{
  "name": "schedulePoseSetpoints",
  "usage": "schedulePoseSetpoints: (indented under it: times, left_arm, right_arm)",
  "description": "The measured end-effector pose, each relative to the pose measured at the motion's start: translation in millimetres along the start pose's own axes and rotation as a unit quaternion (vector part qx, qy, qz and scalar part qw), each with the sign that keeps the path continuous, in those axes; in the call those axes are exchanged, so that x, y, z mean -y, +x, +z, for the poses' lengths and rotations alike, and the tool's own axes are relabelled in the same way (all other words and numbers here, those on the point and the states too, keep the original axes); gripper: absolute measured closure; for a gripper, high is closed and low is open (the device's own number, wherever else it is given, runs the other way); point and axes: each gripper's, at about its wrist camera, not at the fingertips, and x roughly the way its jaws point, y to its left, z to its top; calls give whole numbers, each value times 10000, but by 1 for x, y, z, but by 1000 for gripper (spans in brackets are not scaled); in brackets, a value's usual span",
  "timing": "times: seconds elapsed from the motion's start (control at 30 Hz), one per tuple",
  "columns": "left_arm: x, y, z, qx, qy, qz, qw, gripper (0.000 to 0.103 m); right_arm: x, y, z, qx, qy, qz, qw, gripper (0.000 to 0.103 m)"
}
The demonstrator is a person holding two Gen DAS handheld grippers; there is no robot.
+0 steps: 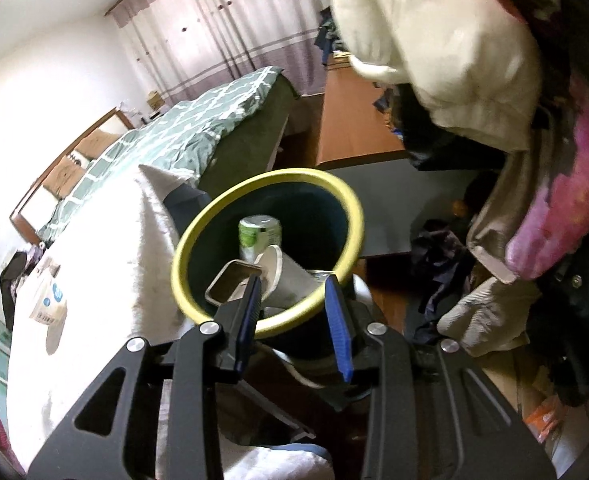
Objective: Collect trash
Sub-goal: 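Move both tools back to the table toward the white bowl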
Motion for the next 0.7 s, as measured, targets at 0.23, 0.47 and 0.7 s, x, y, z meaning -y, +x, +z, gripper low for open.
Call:
schedulePoseSetpoints:
  times: [0.23, 0.47, 0.7]
  left_arm:
    - [-104, -45, -31, 254, -446, 1056, 9931, 5]
    - [-195, -59, -70, 256, -772, 1935, 9777, 5]
    - [-242, -60, -95, 351, -1165, 2414, 9628, 5]
  right_arm:
    - [-57, 12, 1, -155, -551, 267, 9980, 70]
    - [-130, 21, -2, -277, -1146, 724, 9904, 64]
    - [-229, 32, -23, -456, -2064, 1393, 9674, 55]
